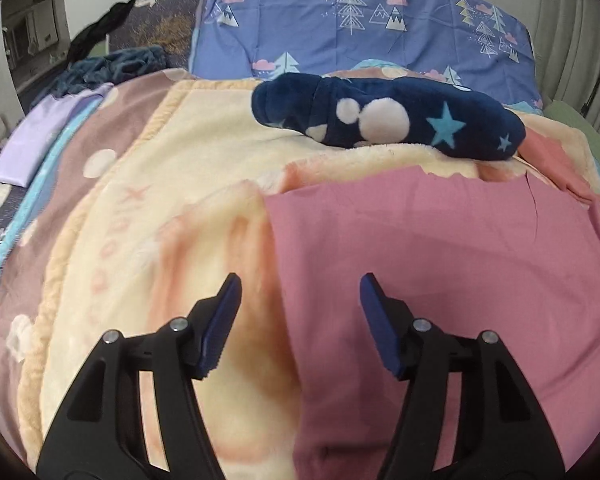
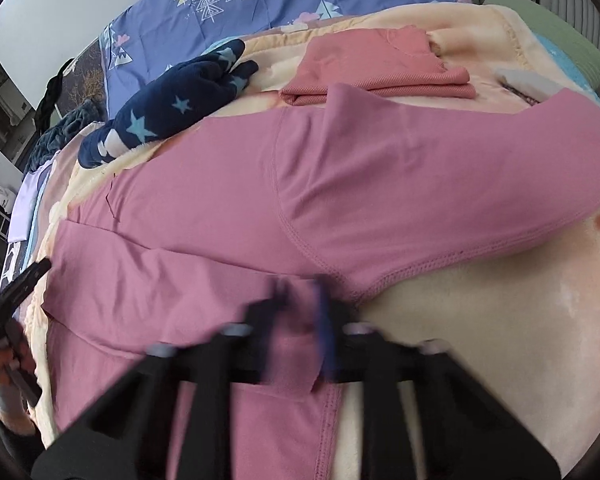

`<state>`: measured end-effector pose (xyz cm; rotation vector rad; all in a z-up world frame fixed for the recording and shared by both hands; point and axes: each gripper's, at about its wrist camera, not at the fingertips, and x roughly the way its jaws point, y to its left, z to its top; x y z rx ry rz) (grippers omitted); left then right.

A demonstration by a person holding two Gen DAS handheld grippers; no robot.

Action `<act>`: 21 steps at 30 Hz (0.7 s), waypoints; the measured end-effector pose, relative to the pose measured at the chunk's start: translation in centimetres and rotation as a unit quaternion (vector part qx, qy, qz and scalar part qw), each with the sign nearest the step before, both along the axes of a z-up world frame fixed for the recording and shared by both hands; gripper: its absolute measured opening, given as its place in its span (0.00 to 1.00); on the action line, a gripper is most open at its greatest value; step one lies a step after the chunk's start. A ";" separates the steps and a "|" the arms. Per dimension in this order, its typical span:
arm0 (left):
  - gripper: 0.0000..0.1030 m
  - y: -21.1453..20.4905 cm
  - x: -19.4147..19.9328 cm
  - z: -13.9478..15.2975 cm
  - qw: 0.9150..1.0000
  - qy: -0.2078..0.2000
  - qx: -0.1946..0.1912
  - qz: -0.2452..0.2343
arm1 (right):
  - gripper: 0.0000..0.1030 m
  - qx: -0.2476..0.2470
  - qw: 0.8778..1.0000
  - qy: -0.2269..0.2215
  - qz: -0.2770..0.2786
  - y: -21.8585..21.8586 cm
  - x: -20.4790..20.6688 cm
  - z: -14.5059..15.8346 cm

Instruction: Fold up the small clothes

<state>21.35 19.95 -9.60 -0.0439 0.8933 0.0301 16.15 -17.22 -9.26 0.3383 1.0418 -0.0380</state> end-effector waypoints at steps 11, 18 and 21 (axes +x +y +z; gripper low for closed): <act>0.07 1.5 3.3 -0.6 0.994 0.001 -0.108 0.006 | 0.03 0.002 0.988 -0.142 0.055 3.2 -1.3 8.1; 0.07 6.2 1.5 0.4 0.985 -0.042 -0.162 0.046 | 0.03 0.024 0.976 -0.202 0.078 4.1 -0.1 9.8; 0.07 8.7 1.6 -1.3 0.979 -0.028 -0.182 0.088 | 0.03 -0.033 0.978 -0.195 0.060 4.1 2.4 8.3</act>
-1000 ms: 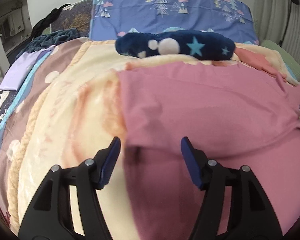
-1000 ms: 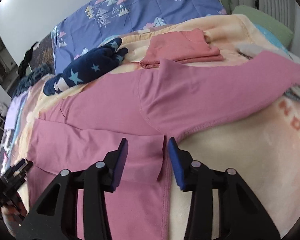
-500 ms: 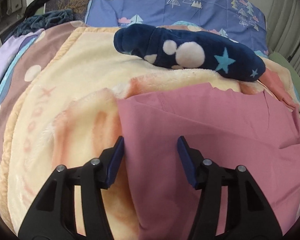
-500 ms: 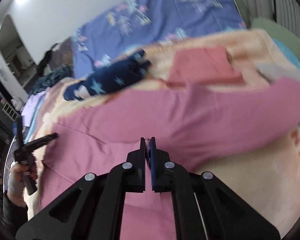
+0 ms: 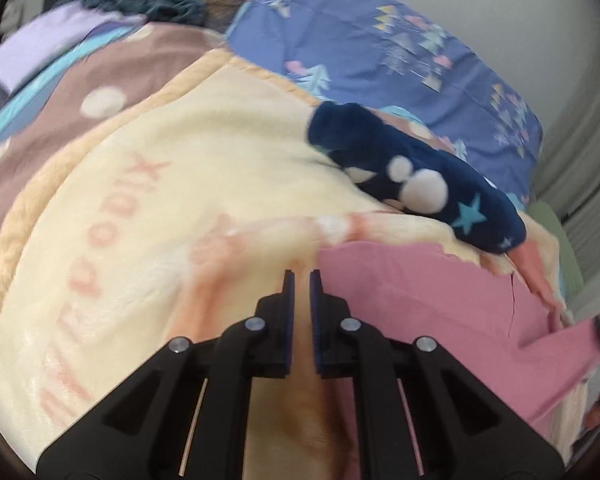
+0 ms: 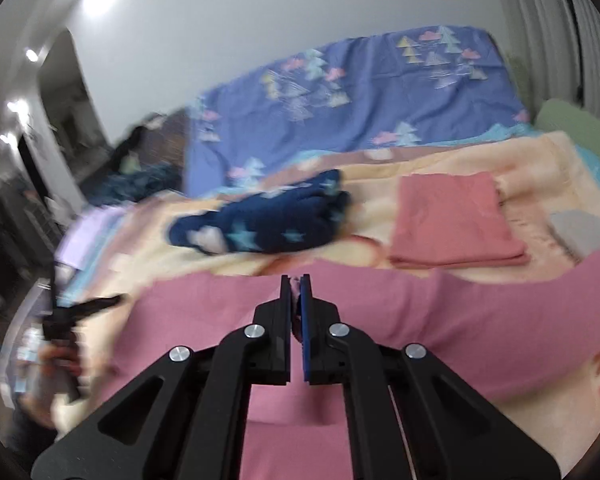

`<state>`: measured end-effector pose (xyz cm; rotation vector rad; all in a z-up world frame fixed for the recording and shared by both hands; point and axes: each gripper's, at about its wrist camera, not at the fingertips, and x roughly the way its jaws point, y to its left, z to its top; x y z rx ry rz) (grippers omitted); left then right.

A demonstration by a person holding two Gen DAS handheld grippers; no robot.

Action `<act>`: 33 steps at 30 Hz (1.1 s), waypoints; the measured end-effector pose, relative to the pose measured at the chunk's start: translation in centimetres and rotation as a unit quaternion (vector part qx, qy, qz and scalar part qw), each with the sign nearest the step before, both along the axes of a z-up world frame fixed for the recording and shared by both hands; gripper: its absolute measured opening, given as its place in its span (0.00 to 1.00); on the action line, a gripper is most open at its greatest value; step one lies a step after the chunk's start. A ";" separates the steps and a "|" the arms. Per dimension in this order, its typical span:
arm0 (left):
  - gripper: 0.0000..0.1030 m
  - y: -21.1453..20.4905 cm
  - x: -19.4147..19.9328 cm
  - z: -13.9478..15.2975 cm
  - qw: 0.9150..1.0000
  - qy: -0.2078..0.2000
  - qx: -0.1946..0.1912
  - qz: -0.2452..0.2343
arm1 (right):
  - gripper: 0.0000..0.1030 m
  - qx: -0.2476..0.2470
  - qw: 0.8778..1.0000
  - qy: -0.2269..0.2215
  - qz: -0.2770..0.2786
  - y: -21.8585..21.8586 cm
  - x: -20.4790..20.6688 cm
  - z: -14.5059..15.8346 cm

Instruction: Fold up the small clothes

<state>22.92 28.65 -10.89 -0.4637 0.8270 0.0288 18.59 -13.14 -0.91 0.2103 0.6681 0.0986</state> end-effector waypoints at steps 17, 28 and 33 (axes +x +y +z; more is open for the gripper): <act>0.32 -9.0 2.8 -0.1 0.972 0.032 0.208 -0.106 | 0.04 -0.005 0.991 0.130 -0.023 -2.7 -0.3 -7.0; 0.06 -5.4 1.2 3.8 0.988 -0.043 0.118 -0.088 | 0.04 -0.005 0.993 0.112 -0.030 -2.5 -0.4 -6.7; 0.02 2.6 1.7 0.6 0.999 -0.015 -0.035 0.016 | 0.04 0.023 0.995 0.089 -0.038 -3.6 0.5 -5.8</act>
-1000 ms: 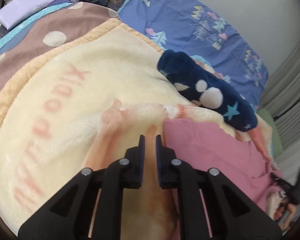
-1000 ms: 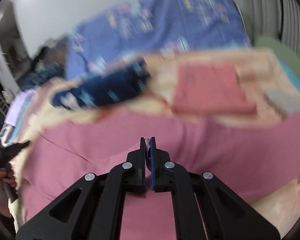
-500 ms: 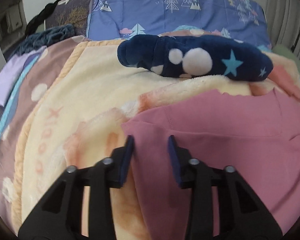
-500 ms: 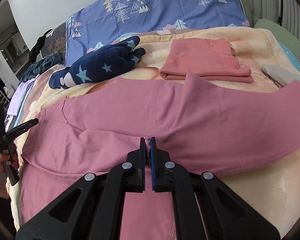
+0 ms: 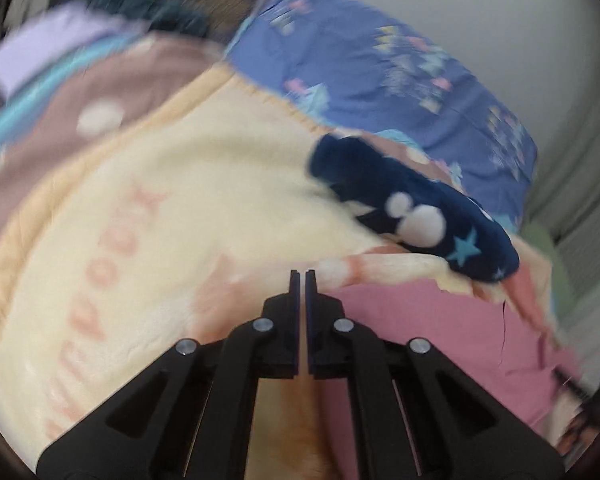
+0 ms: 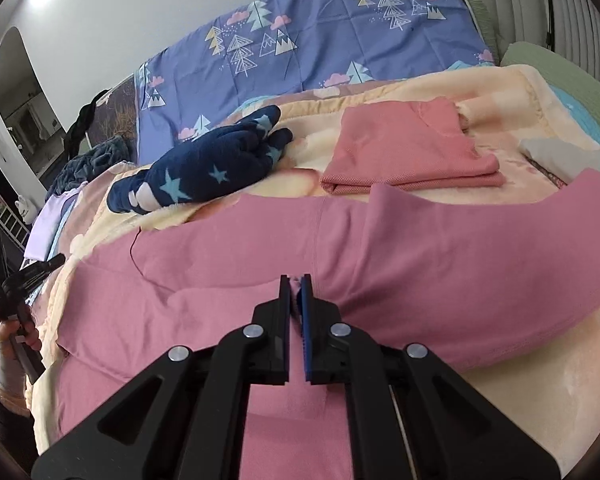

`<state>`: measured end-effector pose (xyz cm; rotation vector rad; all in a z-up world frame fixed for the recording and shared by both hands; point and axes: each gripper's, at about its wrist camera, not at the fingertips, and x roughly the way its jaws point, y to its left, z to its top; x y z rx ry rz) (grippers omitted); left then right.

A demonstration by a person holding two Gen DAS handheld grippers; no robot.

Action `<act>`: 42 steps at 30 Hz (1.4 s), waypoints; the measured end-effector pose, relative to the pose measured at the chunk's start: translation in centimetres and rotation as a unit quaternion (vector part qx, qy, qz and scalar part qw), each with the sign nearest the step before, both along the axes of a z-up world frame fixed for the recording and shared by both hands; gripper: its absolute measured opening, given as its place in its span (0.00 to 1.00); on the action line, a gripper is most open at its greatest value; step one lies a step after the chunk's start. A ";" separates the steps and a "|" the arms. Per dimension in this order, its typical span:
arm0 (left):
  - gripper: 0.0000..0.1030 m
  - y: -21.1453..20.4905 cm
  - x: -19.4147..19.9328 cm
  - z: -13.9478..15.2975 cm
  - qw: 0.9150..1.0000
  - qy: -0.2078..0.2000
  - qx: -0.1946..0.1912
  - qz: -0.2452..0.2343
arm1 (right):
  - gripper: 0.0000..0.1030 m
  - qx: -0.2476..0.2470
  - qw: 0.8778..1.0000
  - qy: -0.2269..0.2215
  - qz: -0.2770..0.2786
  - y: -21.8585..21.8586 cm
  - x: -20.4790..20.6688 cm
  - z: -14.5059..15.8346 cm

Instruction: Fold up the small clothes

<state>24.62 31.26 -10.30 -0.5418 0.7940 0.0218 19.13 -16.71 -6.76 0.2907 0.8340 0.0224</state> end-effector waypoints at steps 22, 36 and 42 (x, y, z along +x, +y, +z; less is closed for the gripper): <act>0.57 -14.1 -13.7 -0.7 0.906 -0.008 0.359 -0.224 | 0.05 -0.044 0.998 0.030 0.028 1.1 -1.3 -0.9; 0.40 -10.9 -16.1 0.0 0.933 0.002 0.338 -0.120 | 0.04 0.029 0.998 0.061 -0.020 -2.9 -1.9 -3.0; 0.40 -12.3 -15.3 4.3 0.947 -0.048 0.280 -0.149 | 0.05 0.027 0.998 0.033 0.041 -1.6 -2.2 -1.2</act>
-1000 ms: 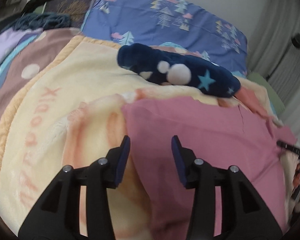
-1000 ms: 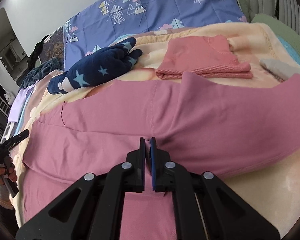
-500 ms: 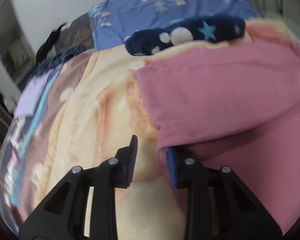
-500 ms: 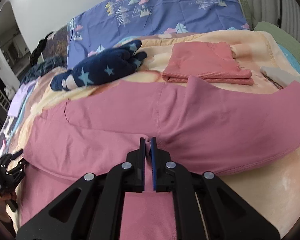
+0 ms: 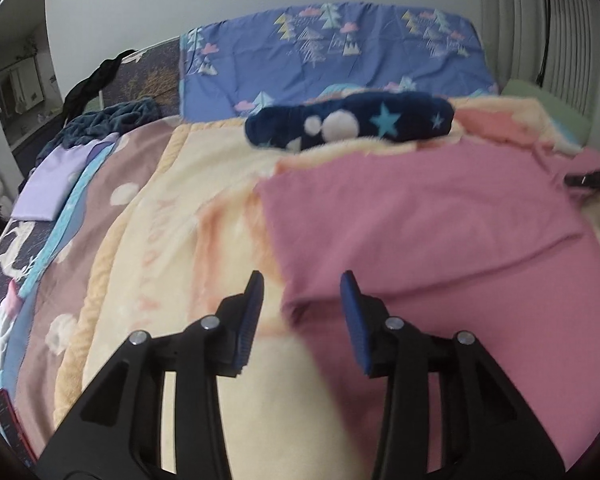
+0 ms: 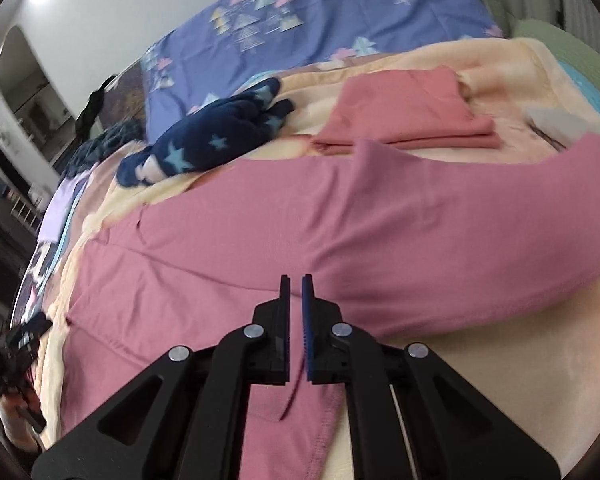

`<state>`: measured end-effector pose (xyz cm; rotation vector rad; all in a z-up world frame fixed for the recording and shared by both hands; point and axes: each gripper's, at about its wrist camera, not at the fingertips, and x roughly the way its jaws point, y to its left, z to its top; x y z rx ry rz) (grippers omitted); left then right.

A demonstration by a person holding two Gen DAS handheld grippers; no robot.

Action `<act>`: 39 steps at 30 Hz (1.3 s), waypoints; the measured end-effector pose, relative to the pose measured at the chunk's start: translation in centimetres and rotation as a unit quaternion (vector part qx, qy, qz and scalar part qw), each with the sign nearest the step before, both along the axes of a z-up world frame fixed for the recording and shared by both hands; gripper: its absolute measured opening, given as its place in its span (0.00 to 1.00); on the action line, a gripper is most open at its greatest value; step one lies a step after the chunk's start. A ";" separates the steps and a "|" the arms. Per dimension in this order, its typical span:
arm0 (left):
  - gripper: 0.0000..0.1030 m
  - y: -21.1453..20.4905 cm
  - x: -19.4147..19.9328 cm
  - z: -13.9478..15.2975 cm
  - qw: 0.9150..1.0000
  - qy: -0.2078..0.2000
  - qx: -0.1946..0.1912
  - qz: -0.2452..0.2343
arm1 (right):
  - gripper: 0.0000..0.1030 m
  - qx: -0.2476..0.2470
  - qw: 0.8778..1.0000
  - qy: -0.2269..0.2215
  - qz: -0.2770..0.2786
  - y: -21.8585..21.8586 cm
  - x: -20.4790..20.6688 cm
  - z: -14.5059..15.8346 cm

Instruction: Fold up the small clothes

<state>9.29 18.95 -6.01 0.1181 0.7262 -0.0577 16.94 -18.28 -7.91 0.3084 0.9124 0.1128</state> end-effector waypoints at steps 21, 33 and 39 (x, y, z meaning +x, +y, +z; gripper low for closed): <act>0.07 1.2 15.6 -4.9 0.996 0.078 -0.027 0.031 | 0.25 -0.071 0.996 0.039 0.022 2.9 1.7 -2.4; 0.00 6.6 14.6 -0.9 0.991 0.013 -0.107 0.077 | 0.02 -0.065 0.997 -0.046 0.007 2.9 1.7 1.6; 0.27 6.2 14.2 -2.6 0.987 0.046 -0.148 0.050 | 0.02 -0.062 0.998 0.015 -0.002 2.3 4.0 -1.6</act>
